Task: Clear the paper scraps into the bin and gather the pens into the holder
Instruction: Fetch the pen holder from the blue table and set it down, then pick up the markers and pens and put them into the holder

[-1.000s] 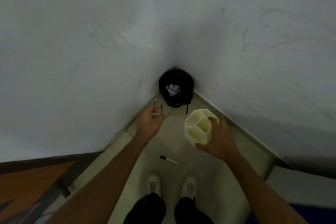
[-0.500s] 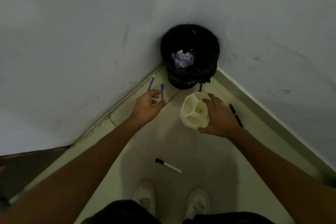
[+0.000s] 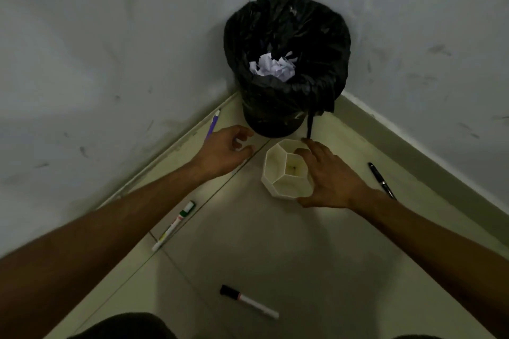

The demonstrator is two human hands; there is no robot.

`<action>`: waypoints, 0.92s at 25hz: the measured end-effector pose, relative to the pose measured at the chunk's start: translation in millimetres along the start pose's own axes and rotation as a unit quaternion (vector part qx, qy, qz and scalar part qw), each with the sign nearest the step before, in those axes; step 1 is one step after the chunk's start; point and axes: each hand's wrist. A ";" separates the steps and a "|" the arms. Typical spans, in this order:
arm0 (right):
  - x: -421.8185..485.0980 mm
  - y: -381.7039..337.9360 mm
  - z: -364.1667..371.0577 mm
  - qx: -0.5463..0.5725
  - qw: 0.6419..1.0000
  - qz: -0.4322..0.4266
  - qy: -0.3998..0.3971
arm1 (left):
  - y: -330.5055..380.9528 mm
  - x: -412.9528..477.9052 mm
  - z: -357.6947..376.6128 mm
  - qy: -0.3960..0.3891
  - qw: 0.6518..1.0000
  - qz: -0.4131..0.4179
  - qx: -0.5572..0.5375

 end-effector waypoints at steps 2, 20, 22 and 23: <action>1.2 2.1 7.2 0.002 1.000 -0.003 0.002 | -4.7 1.8 8.7 0.005 1.000 0.013 0.000; -51.6 -123.7 71.2 0.007 0.991 -0.131 0.003 | -74.9 -73.3 -4.5 0.073 0.997 -0.018 0.019; -53.1 -133.2 89.8 0.008 0.991 -0.127 -0.050 | -86.2 -83.8 -9.6 0.088 0.996 -0.034 0.008; -55.8 -138.0 98.9 0.009 0.991 -0.120 -0.066 | -91.6 -88.5 -12.4 0.092 0.995 -0.040 0.012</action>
Point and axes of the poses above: each hand's wrist, its own x-axis towards the middle knuckle, its own z-axis out of the palm, y = z × x, and after that the axes turned 3 degrees about z, right-handed
